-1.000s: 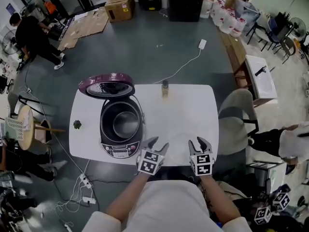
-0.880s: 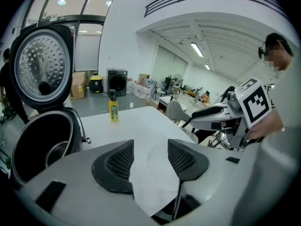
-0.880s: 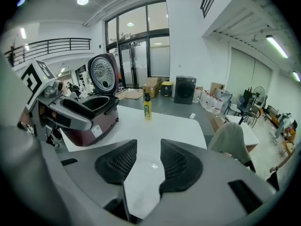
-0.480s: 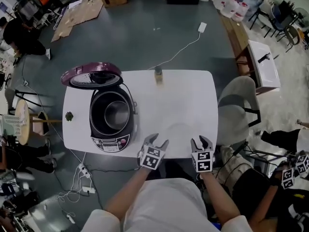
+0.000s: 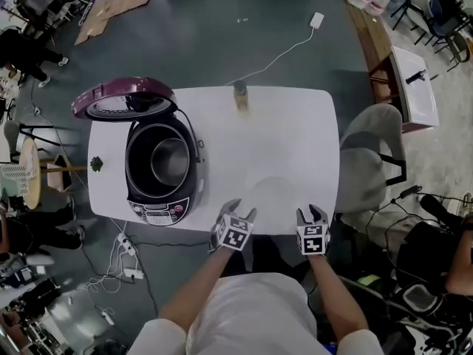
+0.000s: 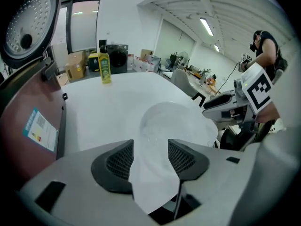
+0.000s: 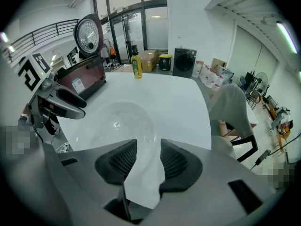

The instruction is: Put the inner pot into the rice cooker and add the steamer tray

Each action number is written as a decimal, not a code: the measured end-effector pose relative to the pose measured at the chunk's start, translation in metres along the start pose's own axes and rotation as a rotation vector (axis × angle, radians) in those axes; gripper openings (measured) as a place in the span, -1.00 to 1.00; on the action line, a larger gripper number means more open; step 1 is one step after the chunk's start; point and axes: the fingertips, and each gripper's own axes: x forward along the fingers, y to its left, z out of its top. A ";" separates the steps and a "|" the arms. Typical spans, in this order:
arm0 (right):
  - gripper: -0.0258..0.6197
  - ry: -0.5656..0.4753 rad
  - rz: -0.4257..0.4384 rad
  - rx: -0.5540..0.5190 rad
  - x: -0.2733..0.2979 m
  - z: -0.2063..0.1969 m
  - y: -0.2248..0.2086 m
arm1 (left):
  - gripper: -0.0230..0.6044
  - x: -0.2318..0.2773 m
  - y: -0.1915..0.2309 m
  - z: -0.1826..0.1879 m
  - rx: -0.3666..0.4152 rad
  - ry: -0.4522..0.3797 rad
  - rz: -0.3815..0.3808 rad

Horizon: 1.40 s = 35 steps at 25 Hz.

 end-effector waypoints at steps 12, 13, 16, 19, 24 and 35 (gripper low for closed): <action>-0.40 0.134 0.050 -0.017 0.043 -0.032 0.002 | -0.20 0.044 0.008 -0.044 -0.050 0.117 0.030; -0.43 0.144 0.058 -0.017 0.045 -0.032 0.004 | -0.22 0.045 0.007 -0.044 -0.056 0.119 0.025; -0.55 0.154 0.071 -0.021 0.047 -0.028 0.010 | -0.46 0.047 0.005 -0.044 -0.050 0.129 0.016; -0.56 0.145 0.077 -0.031 0.045 -0.020 0.011 | -0.47 0.045 0.008 -0.044 -0.052 0.133 0.026; -0.56 0.109 0.083 -0.054 0.036 0.001 0.014 | -0.47 0.027 0.014 -0.030 -0.049 0.097 0.041; -0.58 -0.020 0.065 -0.063 -0.002 0.068 0.029 | -0.51 -0.039 0.034 0.020 -0.048 -0.054 0.091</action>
